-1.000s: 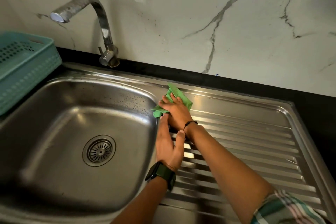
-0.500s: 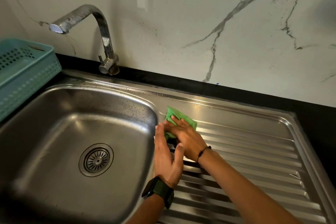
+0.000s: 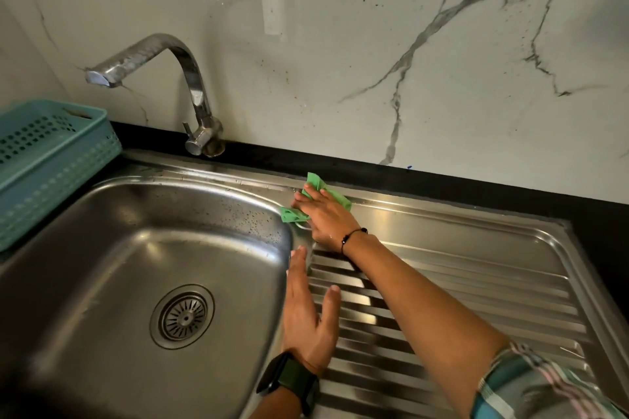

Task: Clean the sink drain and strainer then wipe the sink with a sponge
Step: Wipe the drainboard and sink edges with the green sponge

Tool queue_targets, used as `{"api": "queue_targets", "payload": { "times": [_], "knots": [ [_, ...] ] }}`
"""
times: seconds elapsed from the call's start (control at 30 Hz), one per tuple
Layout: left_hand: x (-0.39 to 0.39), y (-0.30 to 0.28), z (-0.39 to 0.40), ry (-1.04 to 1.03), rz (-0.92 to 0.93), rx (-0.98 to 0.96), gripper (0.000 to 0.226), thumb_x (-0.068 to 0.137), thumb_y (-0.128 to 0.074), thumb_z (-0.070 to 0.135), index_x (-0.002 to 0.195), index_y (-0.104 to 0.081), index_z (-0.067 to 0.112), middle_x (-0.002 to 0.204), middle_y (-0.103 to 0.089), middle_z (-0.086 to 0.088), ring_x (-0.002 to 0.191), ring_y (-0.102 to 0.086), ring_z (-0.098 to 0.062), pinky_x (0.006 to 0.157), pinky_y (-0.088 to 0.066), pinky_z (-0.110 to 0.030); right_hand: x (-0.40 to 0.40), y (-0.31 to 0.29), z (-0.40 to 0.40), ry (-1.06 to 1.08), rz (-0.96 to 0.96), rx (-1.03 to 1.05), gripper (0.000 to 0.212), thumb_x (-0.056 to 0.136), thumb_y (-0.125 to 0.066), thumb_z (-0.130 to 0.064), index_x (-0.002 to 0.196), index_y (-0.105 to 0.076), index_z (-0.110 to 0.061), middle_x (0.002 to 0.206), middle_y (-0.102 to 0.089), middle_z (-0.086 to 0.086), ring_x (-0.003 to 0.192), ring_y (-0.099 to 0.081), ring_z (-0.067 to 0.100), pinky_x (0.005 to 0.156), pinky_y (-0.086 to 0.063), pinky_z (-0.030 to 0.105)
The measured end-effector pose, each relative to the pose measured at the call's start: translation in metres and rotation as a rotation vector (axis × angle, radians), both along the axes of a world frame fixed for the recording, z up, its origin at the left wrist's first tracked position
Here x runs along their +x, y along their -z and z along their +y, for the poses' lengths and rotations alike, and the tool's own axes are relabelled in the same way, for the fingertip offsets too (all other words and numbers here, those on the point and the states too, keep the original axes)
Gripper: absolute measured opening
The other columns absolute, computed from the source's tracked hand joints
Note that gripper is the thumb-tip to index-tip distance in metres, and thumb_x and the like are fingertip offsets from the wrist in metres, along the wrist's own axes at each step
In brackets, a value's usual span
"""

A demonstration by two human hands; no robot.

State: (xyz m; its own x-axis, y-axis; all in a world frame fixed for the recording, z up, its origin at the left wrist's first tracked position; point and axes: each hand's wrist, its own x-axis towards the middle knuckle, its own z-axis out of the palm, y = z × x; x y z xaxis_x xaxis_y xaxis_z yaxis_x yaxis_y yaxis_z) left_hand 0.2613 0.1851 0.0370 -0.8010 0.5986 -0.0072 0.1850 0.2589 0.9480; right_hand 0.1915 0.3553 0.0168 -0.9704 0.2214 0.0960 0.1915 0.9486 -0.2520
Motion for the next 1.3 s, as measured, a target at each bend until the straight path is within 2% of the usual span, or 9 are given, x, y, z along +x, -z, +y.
{"api": "queue_targets", "payload": {
  "times": [0.07, 0.23, 0.43, 0.57, 0.63, 0.77, 0.87, 1.0, 1.3],
  "knots": [
    [-0.001, -0.002, 0.0, -0.007, 0.001, -0.029, 0.11, 0.054, -0.023, 0.091, 0.144, -0.014, 0.028, 0.152, -0.028, -0.005, 0.136, -0.035, -0.022, 0.109, -0.035, -0.05, 0.001, -0.004, 0.002, -0.029, -0.012, 0.017, 0.053, 0.087, -0.044, 0.001, 0.137, -0.039, -0.013, 0.153, -0.028, 0.004, 0.145, -0.011, 0.017, 0.115, -0.001, 0.03],
    [0.001, -0.006, 0.0, -0.02, 0.022, -0.062, 0.096, 0.063, -0.029, 0.067, 0.146, -0.018, 0.019, 0.148, -0.036, -0.011, 0.133, -0.039, -0.025, 0.108, -0.035, -0.05, 0.044, -0.003, 0.027, 0.065, -0.03, -0.053, 0.057, 0.083, -0.045, 0.001, 0.135, -0.042, -0.021, 0.153, -0.029, 0.001, 0.144, -0.016, 0.016, 0.12, -0.01, 0.035],
    [0.0, -0.005, -0.002, 0.009, -0.01, -0.03, 0.095, 0.064, -0.034, 0.065, 0.146, -0.018, 0.02, 0.149, -0.035, -0.011, 0.132, -0.04, -0.026, 0.108, -0.035, -0.051, 0.175, -0.005, 0.091, 0.399, -0.034, -0.018, 0.059, 0.081, -0.051, -0.002, 0.134, -0.046, -0.027, 0.147, -0.039, -0.003, 0.142, -0.025, 0.017, 0.118, -0.017, 0.039],
    [0.0, -0.004, -0.004, 0.043, -0.026, -0.035, 0.095, 0.064, -0.035, 0.066, 0.146, -0.019, 0.021, 0.149, -0.035, -0.01, 0.133, -0.039, -0.027, 0.107, -0.034, -0.055, 0.258, -0.013, 0.124, 0.82, -0.139, -0.1, 0.055, 0.089, -0.047, -0.008, 0.14, -0.037, -0.025, 0.153, -0.027, 0.006, 0.141, -0.024, 0.031, 0.117, -0.02, 0.045],
    [0.0, -0.003, -0.005, 0.058, -0.034, -0.029, 0.091, 0.067, -0.037, 0.064, 0.146, -0.02, 0.022, 0.148, -0.036, -0.01, 0.131, -0.04, -0.028, 0.106, -0.035, -0.055, 0.269, -0.021, 0.129, 0.863, -0.171, -0.148, 0.052, 0.092, -0.047, -0.008, 0.14, -0.036, -0.022, 0.154, -0.025, 0.007, 0.139, -0.027, 0.033, 0.117, -0.02, 0.042],
    [0.0, 0.001, -0.004, 0.072, -0.029, -0.012, 0.075, 0.077, -0.042, 0.044, 0.145, -0.023, 0.02, 0.147, -0.037, -0.01, 0.131, -0.04, -0.027, 0.107, -0.035, -0.055, 0.264, -0.021, 0.119, 0.967, -0.056, -0.117, 0.055, 0.09, -0.052, -0.01, 0.141, -0.033, -0.014, 0.156, -0.014, 0.01, 0.14, -0.022, 0.034, 0.115, -0.021, 0.042],
    [0.0, 0.0, -0.003, 0.11, -0.001, -0.02, 0.079, 0.076, -0.04, 0.051, 0.145, -0.023, 0.018, 0.148, -0.035, -0.008, 0.133, -0.038, -0.025, 0.108, -0.034, -0.052, 0.251, -0.012, 0.107, 1.161, -0.02, -0.033, 0.044, 0.091, -0.049, -0.015, 0.131, -0.042, 0.002, 0.141, -0.037, 0.026, 0.132, -0.031, 0.038, 0.113, -0.025, 0.044],
    [0.002, 0.001, -0.001, 0.129, 0.032, -0.014, 0.077, 0.076, -0.041, 0.048, 0.145, -0.023, 0.017, 0.149, -0.033, -0.005, 0.134, -0.036, -0.021, 0.109, -0.032, -0.041, 0.205, -0.022, 0.094, 1.347, 0.058, -0.165, 0.03, 0.088, -0.05, -0.01, 0.112, -0.056, 0.007, 0.125, -0.052, 0.028, 0.122, -0.043, 0.039, 0.103, -0.035, 0.042],
    [-0.001, 0.004, 0.009, 0.094, 0.071, -0.01, 0.072, 0.079, -0.04, 0.039, 0.145, -0.023, 0.018, 0.152, -0.029, -0.004, 0.139, -0.03, -0.021, 0.112, -0.03, -0.047, 0.061, -0.015, -0.003, 1.049, 0.163, -0.289, 0.032, 0.09, -0.046, -0.015, 0.117, -0.053, 0.001, 0.124, -0.052, 0.022, 0.119, -0.045, 0.038, 0.104, -0.037, 0.047]
  ]
}}
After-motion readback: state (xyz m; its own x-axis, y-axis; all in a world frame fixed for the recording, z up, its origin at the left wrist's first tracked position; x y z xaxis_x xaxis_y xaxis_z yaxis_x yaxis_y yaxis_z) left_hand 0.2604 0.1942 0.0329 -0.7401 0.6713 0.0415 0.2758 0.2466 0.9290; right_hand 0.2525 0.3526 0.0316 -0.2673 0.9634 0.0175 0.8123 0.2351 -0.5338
